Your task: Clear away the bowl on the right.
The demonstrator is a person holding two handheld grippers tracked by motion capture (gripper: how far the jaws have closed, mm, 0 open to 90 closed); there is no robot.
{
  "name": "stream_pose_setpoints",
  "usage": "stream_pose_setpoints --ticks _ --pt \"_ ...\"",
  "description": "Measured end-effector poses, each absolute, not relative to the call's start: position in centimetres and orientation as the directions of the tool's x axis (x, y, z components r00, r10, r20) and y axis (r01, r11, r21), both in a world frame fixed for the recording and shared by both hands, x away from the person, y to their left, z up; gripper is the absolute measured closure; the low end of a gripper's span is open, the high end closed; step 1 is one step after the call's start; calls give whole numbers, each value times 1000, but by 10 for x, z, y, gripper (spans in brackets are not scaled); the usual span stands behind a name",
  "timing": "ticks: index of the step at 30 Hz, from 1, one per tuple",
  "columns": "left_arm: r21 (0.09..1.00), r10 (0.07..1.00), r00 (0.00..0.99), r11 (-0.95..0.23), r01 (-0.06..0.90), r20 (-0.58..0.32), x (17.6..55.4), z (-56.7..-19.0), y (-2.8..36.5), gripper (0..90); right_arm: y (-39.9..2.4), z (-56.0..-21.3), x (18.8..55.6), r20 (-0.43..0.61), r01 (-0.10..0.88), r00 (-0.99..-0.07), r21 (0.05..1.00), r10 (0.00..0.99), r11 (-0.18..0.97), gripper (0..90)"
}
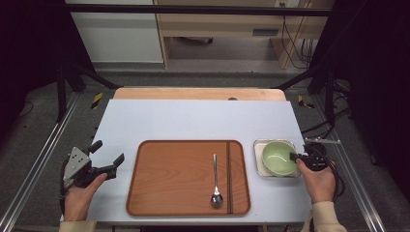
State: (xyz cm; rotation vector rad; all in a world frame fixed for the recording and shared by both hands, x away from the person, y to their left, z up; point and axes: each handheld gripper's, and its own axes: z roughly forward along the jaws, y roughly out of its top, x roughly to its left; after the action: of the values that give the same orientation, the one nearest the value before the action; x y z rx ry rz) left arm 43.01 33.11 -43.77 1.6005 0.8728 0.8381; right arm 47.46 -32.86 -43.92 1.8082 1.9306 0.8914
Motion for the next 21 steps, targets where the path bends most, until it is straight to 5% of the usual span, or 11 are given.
stream_pose_setpoints --ticks 21 --pt "983 874 479 -149 110 79 430 -436 333 72 -321 -424 469 187 690 -178 724 966 -13 827"
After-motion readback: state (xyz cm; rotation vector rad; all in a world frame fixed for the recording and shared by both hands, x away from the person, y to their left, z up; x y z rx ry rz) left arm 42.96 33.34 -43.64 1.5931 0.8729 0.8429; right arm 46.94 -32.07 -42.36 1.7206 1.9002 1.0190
